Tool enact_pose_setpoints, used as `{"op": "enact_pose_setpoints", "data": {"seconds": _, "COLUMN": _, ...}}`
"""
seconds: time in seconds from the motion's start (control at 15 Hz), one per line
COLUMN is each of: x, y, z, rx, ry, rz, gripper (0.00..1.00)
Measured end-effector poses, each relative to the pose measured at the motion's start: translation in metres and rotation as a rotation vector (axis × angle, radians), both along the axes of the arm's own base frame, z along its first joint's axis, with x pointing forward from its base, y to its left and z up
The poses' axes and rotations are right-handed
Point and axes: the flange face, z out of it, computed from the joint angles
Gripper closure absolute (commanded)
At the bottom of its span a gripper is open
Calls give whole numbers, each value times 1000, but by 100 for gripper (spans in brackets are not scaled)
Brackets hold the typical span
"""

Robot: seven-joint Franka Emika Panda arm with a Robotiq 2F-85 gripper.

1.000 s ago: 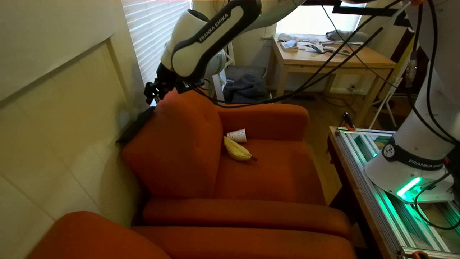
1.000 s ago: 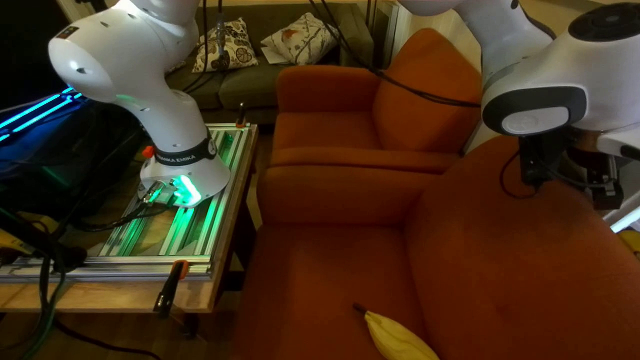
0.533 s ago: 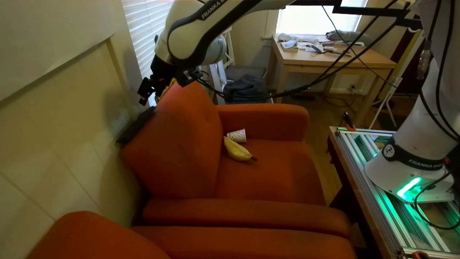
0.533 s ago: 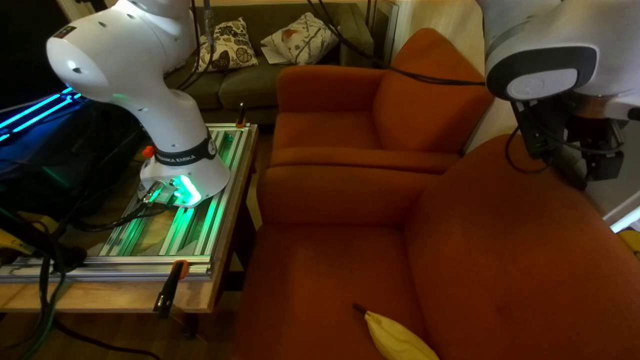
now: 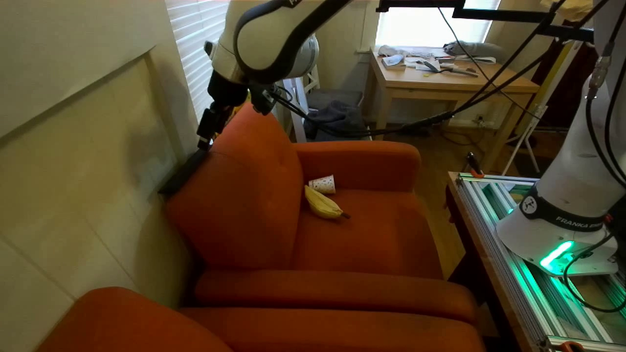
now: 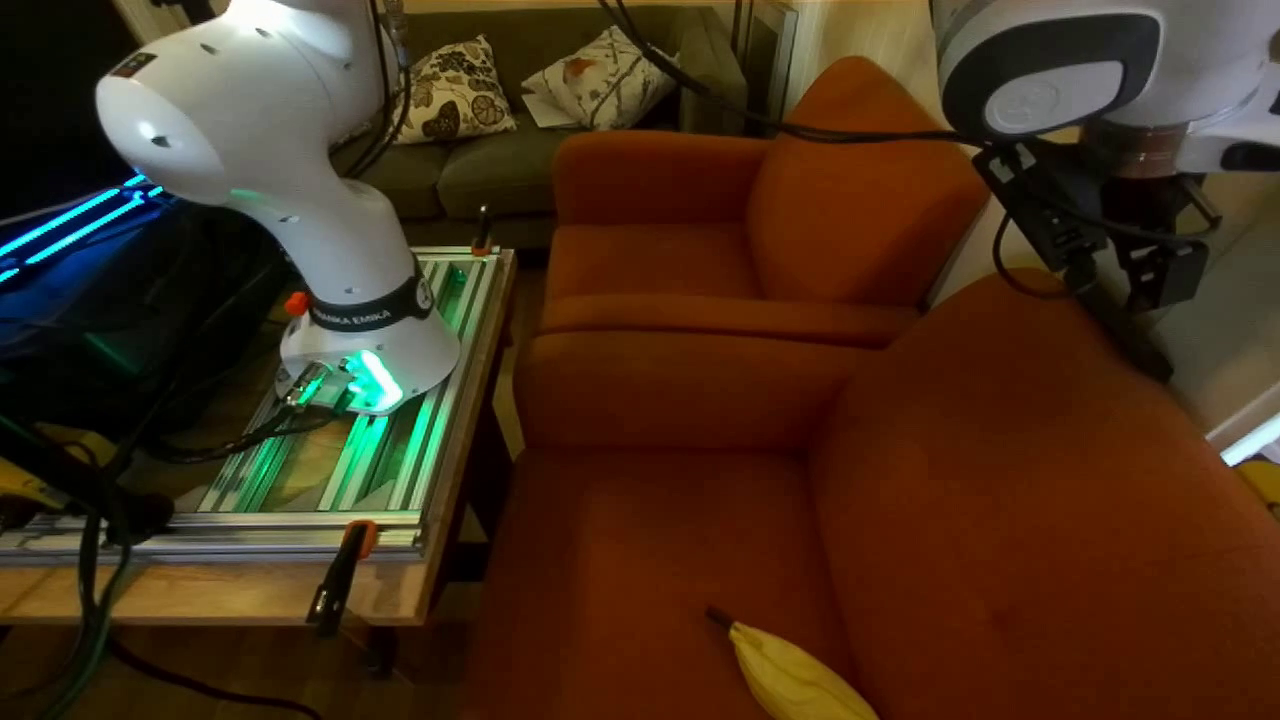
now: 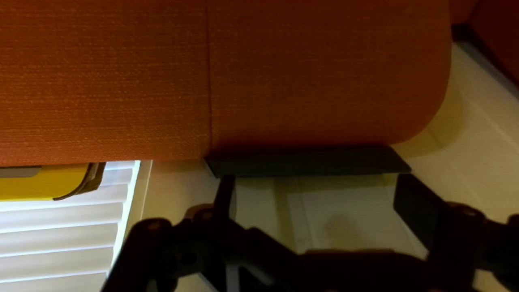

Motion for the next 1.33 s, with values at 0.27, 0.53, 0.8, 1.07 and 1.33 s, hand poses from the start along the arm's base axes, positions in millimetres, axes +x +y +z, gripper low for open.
{"op": "enact_pose_setpoints", "data": {"seconds": 0.27, "x": -12, "y": 21, "z": -8, "rx": -12, "ry": -10, "rz": -23, "gripper": 0}}
{"op": "enact_pose_setpoints", "data": {"seconds": 0.53, "x": -21, "y": 48, "z": -15, "rx": -15, "ry": -57, "rz": -51, "gripper": 0}}
{"op": "enact_pose_setpoints", "data": {"seconds": 0.8, "x": -29, "y": 74, "z": -22, "rx": -29, "ry": -124, "rz": -68, "gripper": 0}}
{"op": "enact_pose_setpoints", "data": {"seconds": 1.07, "x": -36, "y": 84, "z": -25, "rx": -98, "ry": -193, "rz": -74, "gripper": 0}}
{"op": "enact_pose_setpoints", "data": {"seconds": 1.33, "x": -39, "y": 89, "z": -24, "rx": -197, "ry": -226, "rz": -72, "gripper": 0}}
